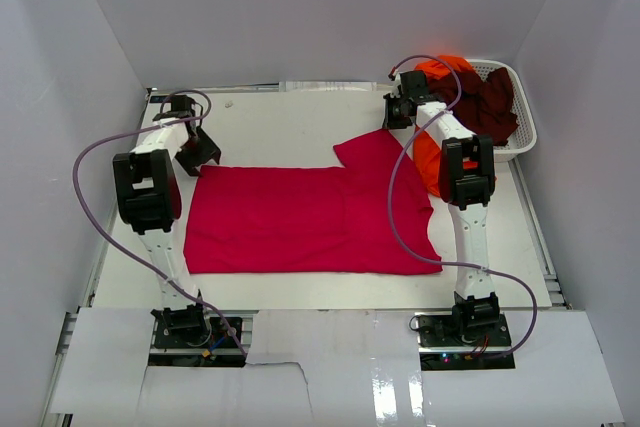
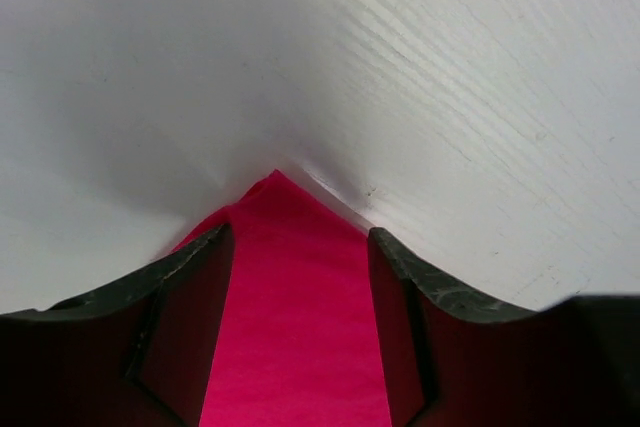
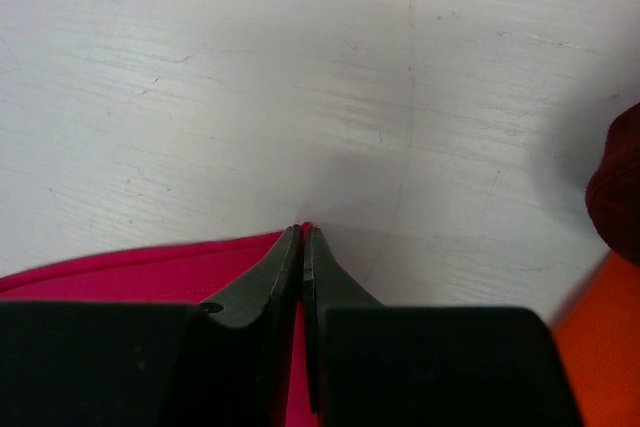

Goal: Fold and stack the t-shirts
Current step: Grap the side of the flattened tshirt furthest away from the robot with both arms

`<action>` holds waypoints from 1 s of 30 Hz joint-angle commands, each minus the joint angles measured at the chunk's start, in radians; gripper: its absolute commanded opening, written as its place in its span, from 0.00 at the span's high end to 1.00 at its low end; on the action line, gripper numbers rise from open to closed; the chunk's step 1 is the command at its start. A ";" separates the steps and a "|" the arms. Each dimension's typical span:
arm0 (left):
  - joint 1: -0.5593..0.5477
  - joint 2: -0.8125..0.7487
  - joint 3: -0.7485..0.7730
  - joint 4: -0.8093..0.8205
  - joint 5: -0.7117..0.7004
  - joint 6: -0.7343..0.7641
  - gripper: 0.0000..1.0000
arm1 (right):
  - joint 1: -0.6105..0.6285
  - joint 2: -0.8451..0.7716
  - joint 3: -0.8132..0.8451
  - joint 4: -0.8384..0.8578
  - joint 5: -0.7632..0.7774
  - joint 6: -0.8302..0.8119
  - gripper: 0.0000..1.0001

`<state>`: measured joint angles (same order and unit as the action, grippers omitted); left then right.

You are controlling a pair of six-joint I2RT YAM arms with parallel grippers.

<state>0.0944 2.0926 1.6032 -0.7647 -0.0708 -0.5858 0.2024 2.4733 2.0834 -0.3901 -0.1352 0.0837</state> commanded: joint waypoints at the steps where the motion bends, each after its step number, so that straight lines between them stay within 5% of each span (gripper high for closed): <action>1: 0.016 -0.006 0.040 -0.025 -0.015 -0.026 0.34 | -0.001 -0.036 -0.014 -0.010 -0.006 -0.018 0.92; 19: 0.076 0.056 0.067 -0.035 -0.011 -0.036 0.53 | -0.001 -0.037 -0.026 -0.009 -0.017 -0.027 0.92; 25: 0.077 0.044 0.072 -0.035 0.011 -0.046 0.33 | -0.003 -0.034 -0.023 -0.009 -0.015 -0.029 0.92; 30: 0.076 0.033 0.075 -0.022 0.049 -0.040 0.28 | -0.001 -0.031 -0.022 -0.010 -0.018 -0.027 0.92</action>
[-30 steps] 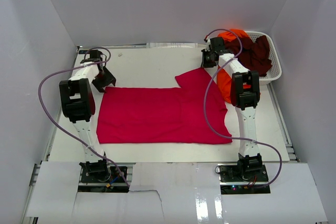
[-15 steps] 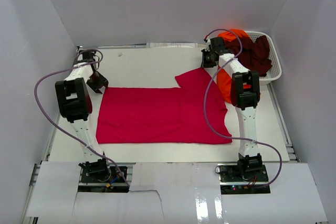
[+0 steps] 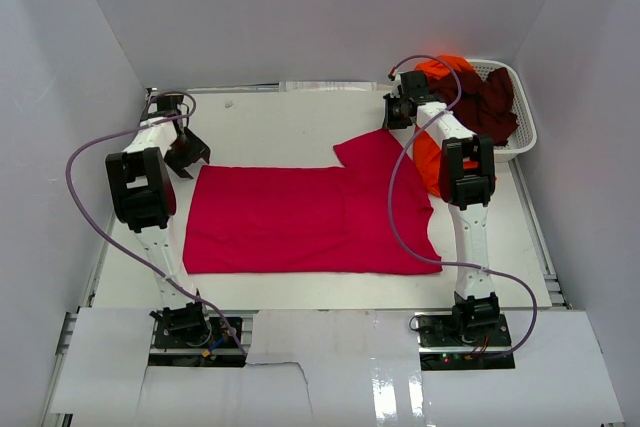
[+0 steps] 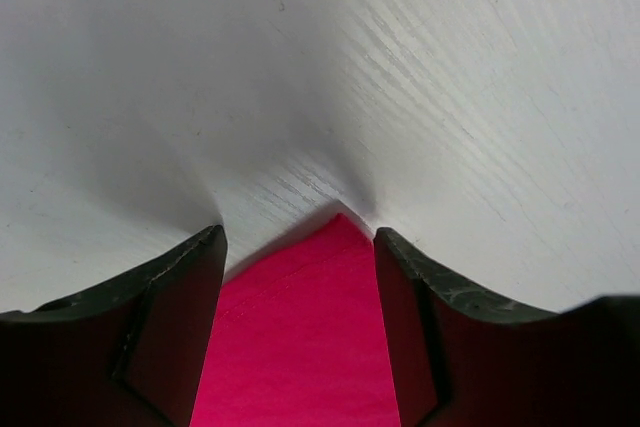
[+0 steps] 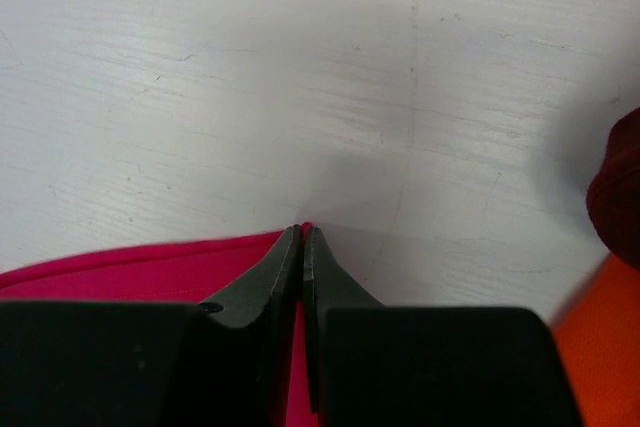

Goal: Fold and stack the t-shirts
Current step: Grap the side of the flattened tshirt furthest away from the robot with both arms

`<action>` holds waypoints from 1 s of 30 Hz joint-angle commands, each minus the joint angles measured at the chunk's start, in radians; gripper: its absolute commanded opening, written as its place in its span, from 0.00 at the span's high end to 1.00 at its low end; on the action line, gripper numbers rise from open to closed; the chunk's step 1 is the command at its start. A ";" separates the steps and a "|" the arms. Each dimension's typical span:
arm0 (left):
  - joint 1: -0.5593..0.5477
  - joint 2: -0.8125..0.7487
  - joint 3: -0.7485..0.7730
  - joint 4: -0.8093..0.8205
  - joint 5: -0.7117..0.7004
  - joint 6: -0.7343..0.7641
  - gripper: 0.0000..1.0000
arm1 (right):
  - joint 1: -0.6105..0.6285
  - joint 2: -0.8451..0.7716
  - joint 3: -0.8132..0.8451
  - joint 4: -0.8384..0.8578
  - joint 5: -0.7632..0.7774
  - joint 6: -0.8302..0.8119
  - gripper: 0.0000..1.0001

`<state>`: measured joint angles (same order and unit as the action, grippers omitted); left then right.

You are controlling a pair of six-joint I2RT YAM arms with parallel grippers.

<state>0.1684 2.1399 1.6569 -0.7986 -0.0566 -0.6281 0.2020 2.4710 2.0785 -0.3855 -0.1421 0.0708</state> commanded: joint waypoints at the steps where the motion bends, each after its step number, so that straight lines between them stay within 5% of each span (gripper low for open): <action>1: 0.002 -0.011 0.024 0.018 0.040 0.007 0.28 | -0.001 -0.029 -0.017 -0.013 -0.013 -0.014 0.92; 16: -0.017 0.081 0.063 -0.004 0.075 0.064 0.51 | -0.003 -0.026 -0.012 -0.016 -0.010 -0.012 0.92; 27: -0.046 0.063 0.024 -0.016 0.024 0.094 0.53 | -0.003 -0.021 -0.012 -0.018 -0.010 -0.006 0.92; 30: -0.047 0.071 0.023 -0.022 0.008 0.097 0.64 | -0.003 -0.020 -0.006 -0.021 -0.011 -0.006 0.92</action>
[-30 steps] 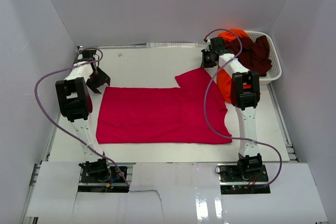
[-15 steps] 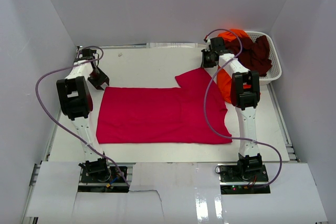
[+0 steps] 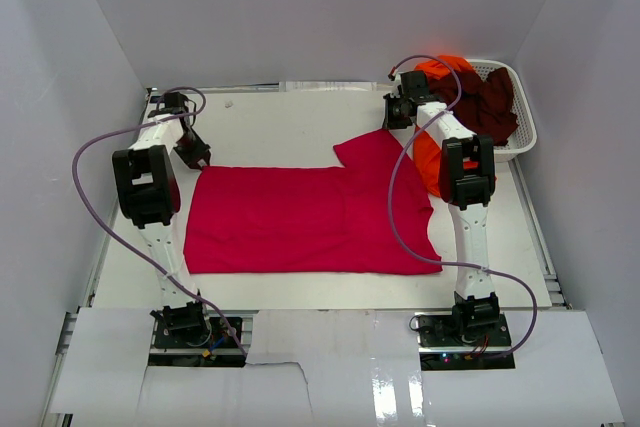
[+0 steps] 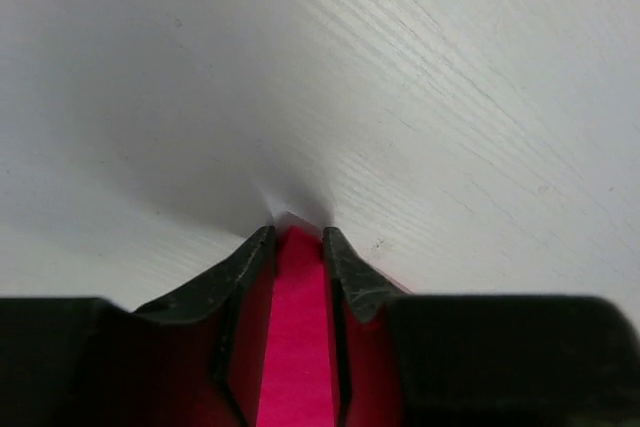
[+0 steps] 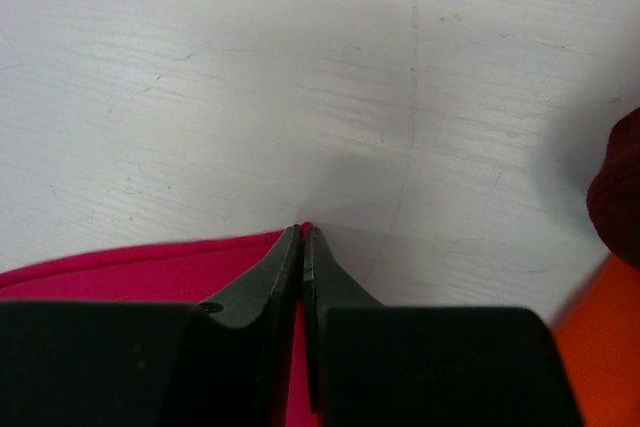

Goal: Fold and stack the t-shirts
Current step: Grap the side of the flattened tshirt furthest away from the robot with both arms, then fold the other side of the tshirt into a rectangle

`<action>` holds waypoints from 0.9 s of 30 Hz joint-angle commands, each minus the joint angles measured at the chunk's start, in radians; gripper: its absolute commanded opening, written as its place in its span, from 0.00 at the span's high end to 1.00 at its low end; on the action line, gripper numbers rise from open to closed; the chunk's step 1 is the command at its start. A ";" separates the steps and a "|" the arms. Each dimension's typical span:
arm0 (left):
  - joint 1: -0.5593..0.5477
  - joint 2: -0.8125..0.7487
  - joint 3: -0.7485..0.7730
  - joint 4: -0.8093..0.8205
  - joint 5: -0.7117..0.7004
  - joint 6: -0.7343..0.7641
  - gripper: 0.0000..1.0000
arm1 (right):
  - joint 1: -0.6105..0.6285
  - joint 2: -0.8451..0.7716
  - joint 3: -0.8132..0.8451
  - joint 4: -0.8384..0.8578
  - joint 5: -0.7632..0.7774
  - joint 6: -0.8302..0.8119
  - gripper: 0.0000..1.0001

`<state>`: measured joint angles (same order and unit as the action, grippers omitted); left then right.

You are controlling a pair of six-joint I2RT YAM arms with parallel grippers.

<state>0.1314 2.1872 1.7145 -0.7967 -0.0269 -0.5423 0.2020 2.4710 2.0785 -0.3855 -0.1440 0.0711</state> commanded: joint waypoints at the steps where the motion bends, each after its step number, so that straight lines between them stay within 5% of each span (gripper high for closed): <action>1: -0.010 0.029 -0.033 -0.027 -0.025 0.013 0.66 | -0.003 -0.018 -0.003 -0.026 -0.009 -0.007 0.92; 7: -0.009 0.032 -0.029 -0.035 -0.039 0.008 1.00 | -0.003 -0.018 0.006 -0.027 -0.008 -0.007 0.92; 19: -0.024 0.017 0.048 -0.042 -0.030 0.041 1.00 | -0.006 -0.066 0.107 -0.038 -0.005 -0.010 0.92; 27: -0.030 -0.035 -0.003 -0.038 -0.030 0.051 1.00 | -0.006 -0.193 0.002 -0.036 -0.025 -0.019 0.92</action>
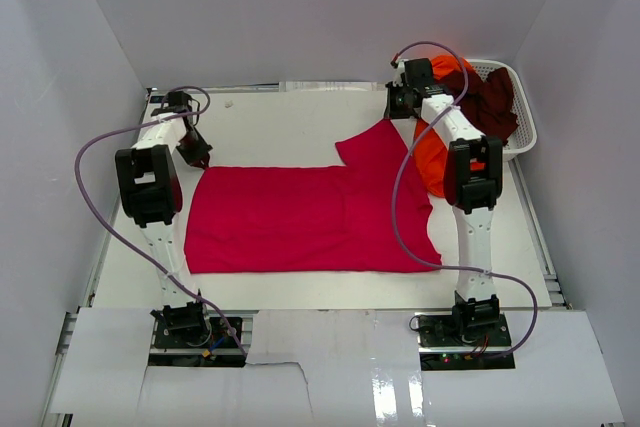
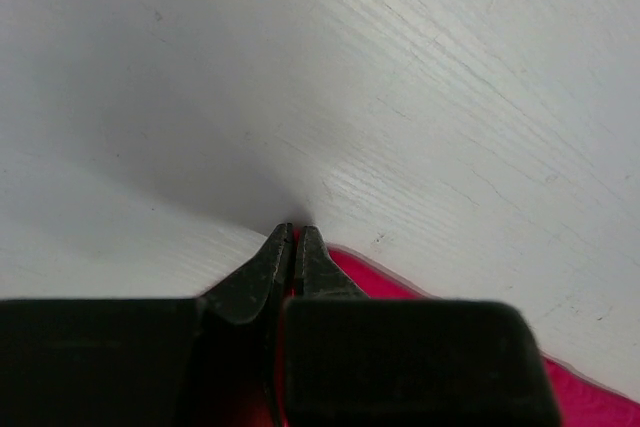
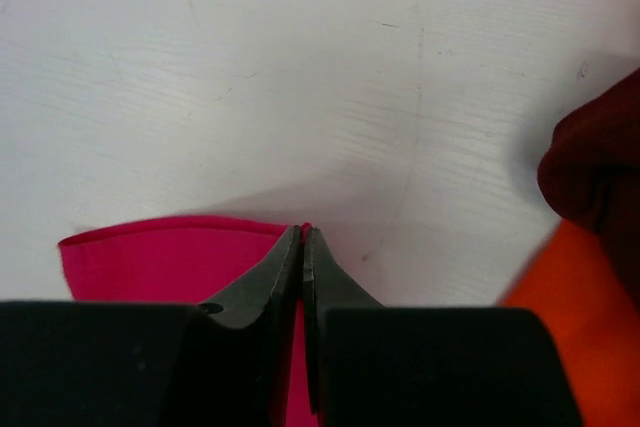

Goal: Fold and stack the t-shirts
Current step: Fold the other side of the tshirt into a rectangle

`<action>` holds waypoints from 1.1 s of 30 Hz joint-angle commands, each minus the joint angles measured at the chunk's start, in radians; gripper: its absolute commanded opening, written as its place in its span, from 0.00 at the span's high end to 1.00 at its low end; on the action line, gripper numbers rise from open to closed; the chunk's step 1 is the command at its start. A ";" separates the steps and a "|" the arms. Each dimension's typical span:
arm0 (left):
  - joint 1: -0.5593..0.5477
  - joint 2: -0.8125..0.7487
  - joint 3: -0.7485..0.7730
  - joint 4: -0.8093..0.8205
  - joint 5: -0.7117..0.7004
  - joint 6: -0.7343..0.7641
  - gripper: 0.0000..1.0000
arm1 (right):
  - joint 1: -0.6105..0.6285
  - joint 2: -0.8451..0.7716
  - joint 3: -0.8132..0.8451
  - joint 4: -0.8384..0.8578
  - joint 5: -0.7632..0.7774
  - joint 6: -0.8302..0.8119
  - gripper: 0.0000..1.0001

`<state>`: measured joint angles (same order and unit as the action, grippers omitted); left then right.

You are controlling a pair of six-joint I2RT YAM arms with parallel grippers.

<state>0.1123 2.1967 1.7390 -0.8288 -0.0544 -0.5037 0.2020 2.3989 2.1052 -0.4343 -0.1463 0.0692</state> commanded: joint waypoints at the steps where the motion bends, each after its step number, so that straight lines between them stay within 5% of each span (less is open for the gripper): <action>1: -0.011 -0.052 -0.033 -0.006 0.002 0.013 1.00 | -0.006 -0.136 -0.062 0.012 -0.018 -0.019 0.92; 14: -0.007 -0.195 -0.171 0.023 -0.096 -0.024 1.00 | -0.015 -0.380 -0.356 0.051 -0.001 -0.025 0.92; 33: -0.005 -0.334 -0.245 0.080 -0.170 -0.055 1.00 | -0.027 -0.533 -0.508 0.071 -0.082 0.007 0.92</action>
<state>0.1028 1.9343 1.5043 -0.7647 -0.1997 -0.5457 0.1787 1.9327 1.6154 -0.3996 -0.1795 0.0574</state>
